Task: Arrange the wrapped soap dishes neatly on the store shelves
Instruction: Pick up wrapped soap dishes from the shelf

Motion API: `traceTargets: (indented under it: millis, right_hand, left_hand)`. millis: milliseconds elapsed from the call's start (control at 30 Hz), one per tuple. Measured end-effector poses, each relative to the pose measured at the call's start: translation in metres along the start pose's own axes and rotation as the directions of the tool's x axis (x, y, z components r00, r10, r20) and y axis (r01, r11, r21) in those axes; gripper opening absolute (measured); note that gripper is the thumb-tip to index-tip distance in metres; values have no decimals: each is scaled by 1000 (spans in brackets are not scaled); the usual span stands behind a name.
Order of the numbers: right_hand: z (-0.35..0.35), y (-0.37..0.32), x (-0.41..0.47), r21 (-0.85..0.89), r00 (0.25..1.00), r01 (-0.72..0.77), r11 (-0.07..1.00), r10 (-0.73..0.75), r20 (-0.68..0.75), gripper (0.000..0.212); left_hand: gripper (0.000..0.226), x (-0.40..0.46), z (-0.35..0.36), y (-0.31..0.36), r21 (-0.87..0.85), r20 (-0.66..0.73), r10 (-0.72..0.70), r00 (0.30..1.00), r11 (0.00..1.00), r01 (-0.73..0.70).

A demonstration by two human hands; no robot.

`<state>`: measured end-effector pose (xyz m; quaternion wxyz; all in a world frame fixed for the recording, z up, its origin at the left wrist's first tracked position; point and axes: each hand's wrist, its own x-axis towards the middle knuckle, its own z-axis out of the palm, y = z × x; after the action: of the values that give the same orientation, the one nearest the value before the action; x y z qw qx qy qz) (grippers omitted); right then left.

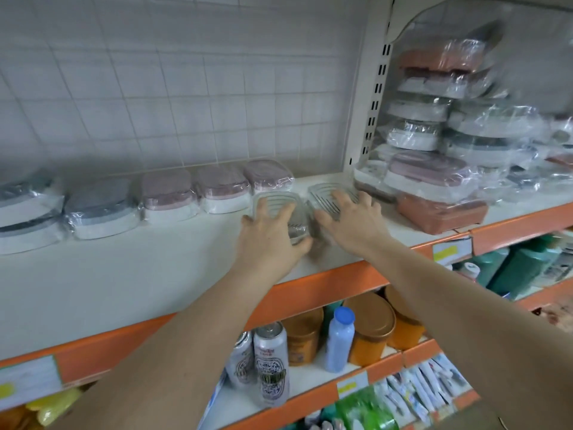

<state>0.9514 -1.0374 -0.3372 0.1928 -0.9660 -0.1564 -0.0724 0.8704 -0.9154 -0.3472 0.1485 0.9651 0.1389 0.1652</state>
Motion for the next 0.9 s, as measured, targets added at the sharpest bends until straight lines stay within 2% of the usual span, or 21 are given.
traceTargets:
  millis: [100,300,500,733,900]
  right_hand:
    - [7,5,0,35,996,42,999,-39,-86,61]
    - [6,18,-2,391,986,144,909,-98,-136,58]
    - [-3,-3,-16,431,972,233,872,-199,-122,57]
    - [-14,-103,-68,415,905,422,806,-404,-135,52]
    - [8,-228,-158,453,816,548,703,-568,-106,52]
  left_hand:
    - [68,-2,5,-2,-21,-64,1,998,1000,-2]
    - [66,-2,3,-5,-132,-140,-81,987,989,62]
    - [65,-32,-27,-23,-59,-231,-85,969,996,73]
    - [64,-104,-107,-83,-7,-331,-220,918,973,230]
    - [62,-206,-181,-170,35,-391,-333,858,926,375]
